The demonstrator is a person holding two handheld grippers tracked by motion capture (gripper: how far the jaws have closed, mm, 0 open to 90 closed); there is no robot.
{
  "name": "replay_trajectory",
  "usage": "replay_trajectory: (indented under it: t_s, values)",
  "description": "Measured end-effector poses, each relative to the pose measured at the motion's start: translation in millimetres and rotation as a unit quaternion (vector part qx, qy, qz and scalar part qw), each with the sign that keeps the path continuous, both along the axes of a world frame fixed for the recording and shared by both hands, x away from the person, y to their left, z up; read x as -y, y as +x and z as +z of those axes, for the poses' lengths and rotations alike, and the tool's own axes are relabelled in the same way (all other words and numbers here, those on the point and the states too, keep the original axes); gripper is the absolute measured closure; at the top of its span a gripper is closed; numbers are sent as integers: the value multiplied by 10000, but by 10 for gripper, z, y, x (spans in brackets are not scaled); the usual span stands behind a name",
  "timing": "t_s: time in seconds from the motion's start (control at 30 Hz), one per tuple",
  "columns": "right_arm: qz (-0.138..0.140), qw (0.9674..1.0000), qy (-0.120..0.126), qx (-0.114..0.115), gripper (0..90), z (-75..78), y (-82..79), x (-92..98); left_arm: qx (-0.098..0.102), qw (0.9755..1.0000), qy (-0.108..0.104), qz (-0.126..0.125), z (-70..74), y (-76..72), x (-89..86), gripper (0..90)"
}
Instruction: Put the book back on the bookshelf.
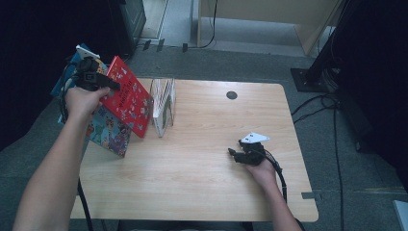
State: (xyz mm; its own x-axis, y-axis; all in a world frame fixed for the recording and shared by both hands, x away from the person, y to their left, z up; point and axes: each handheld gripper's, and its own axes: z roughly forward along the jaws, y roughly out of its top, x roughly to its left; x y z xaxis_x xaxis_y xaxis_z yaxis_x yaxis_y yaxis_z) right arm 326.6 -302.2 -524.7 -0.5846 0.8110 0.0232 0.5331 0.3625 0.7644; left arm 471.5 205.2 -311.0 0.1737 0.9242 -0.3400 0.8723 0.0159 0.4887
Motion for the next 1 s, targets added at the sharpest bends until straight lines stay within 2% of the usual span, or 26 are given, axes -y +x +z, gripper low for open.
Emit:
replay_trajectory:
  t_s: [0.23, 0.37, 0.4, 0.47, 0.63, 0.7, 0.8, 1.0]
  values:
    - [-68, 10000, -10, 19, 393, -2, -27, -3, 48, 9999, 14, -90, -54, 108, 53, 801]
    - [-108, 9999, -3, 10, 390, -2, -49, -7, 38, 9999, -51, -118, -62, 138, 42, 792]
    - [-112, 9999, -6, 1, 390, 0, -54, -7, 29, 9999, -8, -147, -54, 138, 47, 782]
    - [-132, 9999, -12, 11, 388, -2, -67, -3, 75, 9998, 16, -175, -28, 127, 51, 698]
    - [-170, 9999, -2, -6, 388, -1, -90, 3, -19, 9998, 19, -174, 16, 105, -10, 545]
    - [-157, 9999, -8, -3, 387, -1, -92, 7, -19, 9999, 44, -114, 37, 83, -51, 518]
    - [-170, 9999, 1, -4, 385, -2, -100, 10, 78, 9999, -90, -67, 98, 47, -113, 499]
    - [-148, 9999, -9, -1, 380, -1, -117, 28, 193, 9997, -74, -91, 250, -72, -204, 473]
